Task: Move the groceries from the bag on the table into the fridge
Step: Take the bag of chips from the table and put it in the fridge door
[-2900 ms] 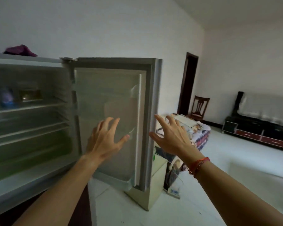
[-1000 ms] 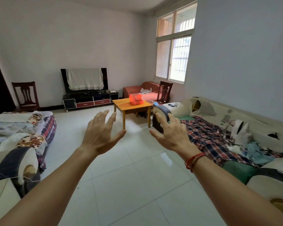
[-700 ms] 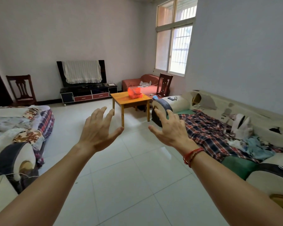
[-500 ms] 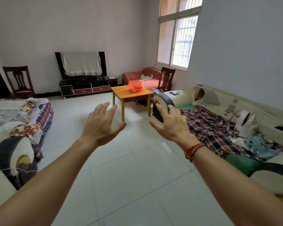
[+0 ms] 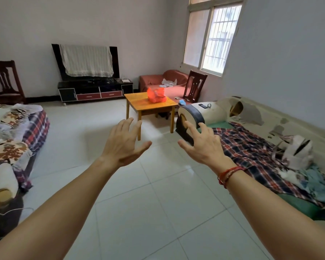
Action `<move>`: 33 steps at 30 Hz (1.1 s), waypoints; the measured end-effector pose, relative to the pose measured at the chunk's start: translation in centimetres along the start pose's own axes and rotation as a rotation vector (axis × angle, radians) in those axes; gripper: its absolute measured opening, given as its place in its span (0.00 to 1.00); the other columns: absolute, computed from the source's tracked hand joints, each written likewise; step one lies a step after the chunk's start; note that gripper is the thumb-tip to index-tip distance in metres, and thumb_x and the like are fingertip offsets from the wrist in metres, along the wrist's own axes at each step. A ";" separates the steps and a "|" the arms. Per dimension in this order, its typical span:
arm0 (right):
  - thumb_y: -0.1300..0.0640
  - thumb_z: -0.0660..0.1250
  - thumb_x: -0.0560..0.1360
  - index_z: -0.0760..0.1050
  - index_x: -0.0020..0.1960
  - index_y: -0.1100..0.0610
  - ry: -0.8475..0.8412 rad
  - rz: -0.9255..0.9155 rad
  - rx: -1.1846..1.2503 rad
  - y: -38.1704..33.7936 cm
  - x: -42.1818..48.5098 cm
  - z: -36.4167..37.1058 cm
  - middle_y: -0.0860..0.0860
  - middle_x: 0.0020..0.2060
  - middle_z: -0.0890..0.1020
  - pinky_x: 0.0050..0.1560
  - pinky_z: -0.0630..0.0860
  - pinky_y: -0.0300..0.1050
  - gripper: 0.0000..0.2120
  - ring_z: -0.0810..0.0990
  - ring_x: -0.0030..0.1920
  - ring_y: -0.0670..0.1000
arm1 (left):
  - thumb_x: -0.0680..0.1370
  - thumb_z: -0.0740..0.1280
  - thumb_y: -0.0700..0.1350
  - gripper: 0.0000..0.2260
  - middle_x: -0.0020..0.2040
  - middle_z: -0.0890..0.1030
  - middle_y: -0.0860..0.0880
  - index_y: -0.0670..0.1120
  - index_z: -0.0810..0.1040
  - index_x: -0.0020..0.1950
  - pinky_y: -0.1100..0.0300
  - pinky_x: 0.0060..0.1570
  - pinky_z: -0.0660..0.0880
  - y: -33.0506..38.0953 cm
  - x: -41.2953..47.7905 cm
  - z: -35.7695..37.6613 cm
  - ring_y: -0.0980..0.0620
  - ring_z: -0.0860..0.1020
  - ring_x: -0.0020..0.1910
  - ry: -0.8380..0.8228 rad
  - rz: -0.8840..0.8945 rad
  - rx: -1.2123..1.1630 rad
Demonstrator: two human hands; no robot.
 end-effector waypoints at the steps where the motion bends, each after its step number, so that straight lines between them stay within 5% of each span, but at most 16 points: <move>1: 0.31 0.57 0.78 0.54 0.79 0.41 -0.006 0.002 0.000 0.2 1.3 0.6 0.58 0.73 0.65 0.66 0.67 0.62 0.34 0.67 0.70 0.61 | 0.74 0.49 0.70 0.39 0.76 0.65 0.40 0.46 0.63 0.77 0.44 0.69 0.64 -0.4 1.3 0.6 0.40 0.62 0.75 -0.007 0.005 -0.005; 33: 0.31 0.56 0.78 0.54 0.80 0.42 -0.125 0.001 0.028 16.0 50.6 20.2 0.57 0.73 0.66 0.68 0.67 0.61 0.34 0.67 0.70 0.60 | 0.74 0.46 0.71 0.41 0.76 0.64 0.41 0.46 0.62 0.78 0.45 0.70 0.63 -8.7 49.6 28.3 0.42 0.61 0.75 -0.109 -0.028 0.000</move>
Point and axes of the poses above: each hand's wrist, its own x-axis towards the middle knuckle, its own z-axis out of the palm, y = z × x, the point moved 7 cm from there along x, towards the middle knuckle
